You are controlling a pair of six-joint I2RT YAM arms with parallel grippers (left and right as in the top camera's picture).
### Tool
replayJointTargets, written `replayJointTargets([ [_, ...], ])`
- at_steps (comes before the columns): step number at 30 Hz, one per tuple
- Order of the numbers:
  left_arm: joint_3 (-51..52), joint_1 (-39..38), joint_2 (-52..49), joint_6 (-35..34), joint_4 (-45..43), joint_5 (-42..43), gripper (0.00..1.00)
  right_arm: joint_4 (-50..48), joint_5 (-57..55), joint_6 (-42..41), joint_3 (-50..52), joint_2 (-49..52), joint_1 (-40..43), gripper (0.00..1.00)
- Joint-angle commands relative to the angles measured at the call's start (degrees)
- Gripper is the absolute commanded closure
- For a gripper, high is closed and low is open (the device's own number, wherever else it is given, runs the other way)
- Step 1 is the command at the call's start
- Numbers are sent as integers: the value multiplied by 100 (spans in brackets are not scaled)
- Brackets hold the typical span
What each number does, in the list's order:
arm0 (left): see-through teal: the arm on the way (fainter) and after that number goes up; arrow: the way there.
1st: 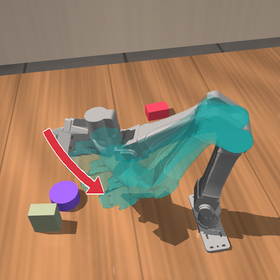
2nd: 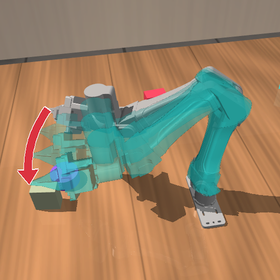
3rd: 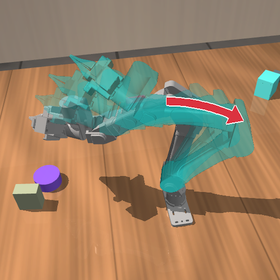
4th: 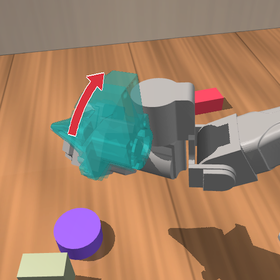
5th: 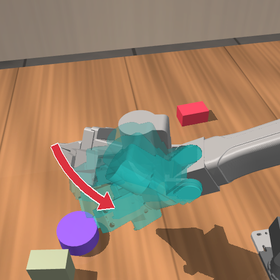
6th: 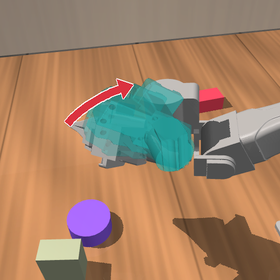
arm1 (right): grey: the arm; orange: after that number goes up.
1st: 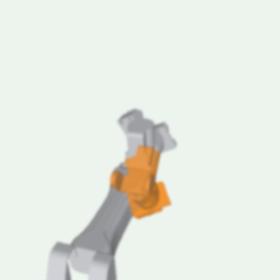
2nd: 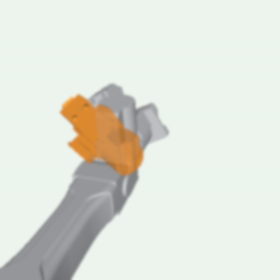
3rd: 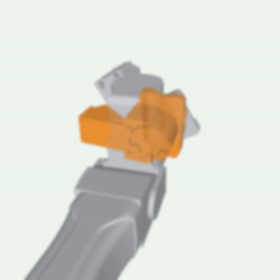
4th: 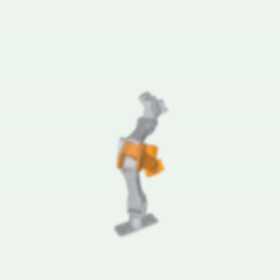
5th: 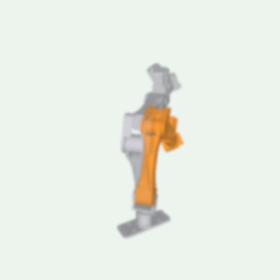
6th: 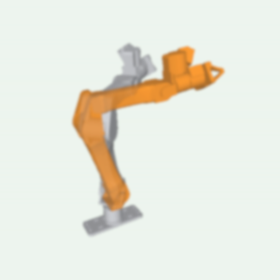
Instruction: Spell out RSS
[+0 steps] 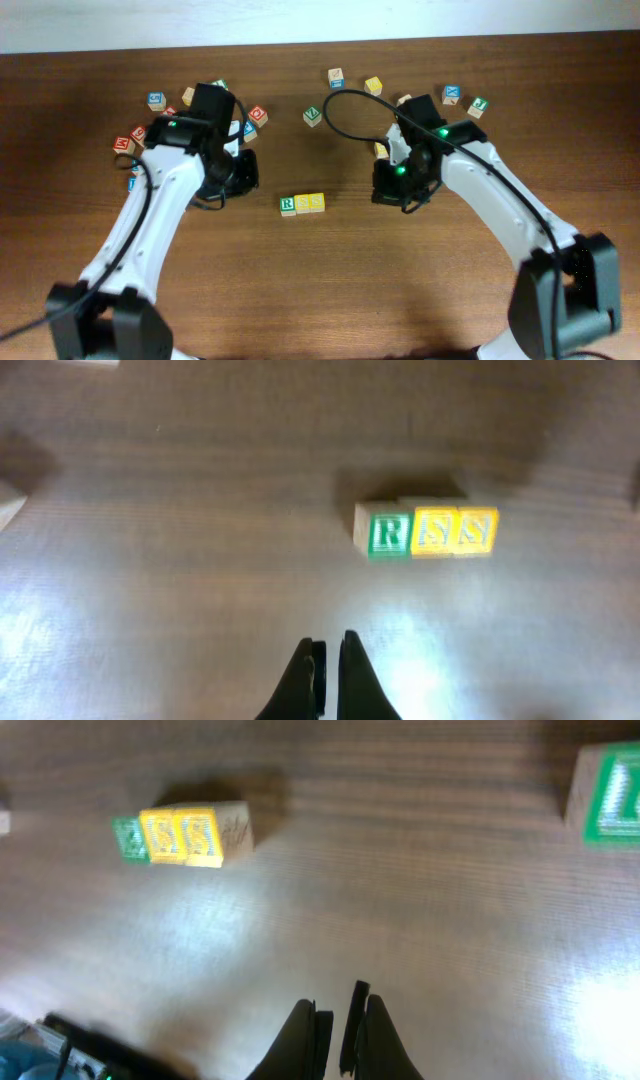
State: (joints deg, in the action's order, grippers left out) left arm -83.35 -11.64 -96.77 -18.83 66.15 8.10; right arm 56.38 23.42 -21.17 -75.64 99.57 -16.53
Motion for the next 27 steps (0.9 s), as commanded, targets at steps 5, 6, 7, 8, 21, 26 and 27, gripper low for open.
replayJointTargets([
  [5, -79, 0, 463, 90, 691, -44, 100, 190, -166, 79, -46, -433, 7, 96],
  [6, -79, 0, 463, 90, 728, -44, 100, 162, -164, 79, -46, -433, 7, 96],
  [7, -79, -9, 463, 90, 743, -44, 100, 101, -164, 79, -46, -433, 7, 96],
  [8, -70, -22, 463, 90, 741, -46, 100, 33, -164, 79, -46, -433, 7, 96],
  [21, 745, -741, 463, -260, 352, -66, 100, -555, -1001, 76, -46, -337, 13, 0],
  [26, 1294, -750, 463, -302, 192, -57, 100, -586, -1060, 79, -46, -328, 11, 2],
  [27, 1335, -750, 463, -302, 195, -55, 100, -588, -1062, 79, -46, -328, 11, 2],
])
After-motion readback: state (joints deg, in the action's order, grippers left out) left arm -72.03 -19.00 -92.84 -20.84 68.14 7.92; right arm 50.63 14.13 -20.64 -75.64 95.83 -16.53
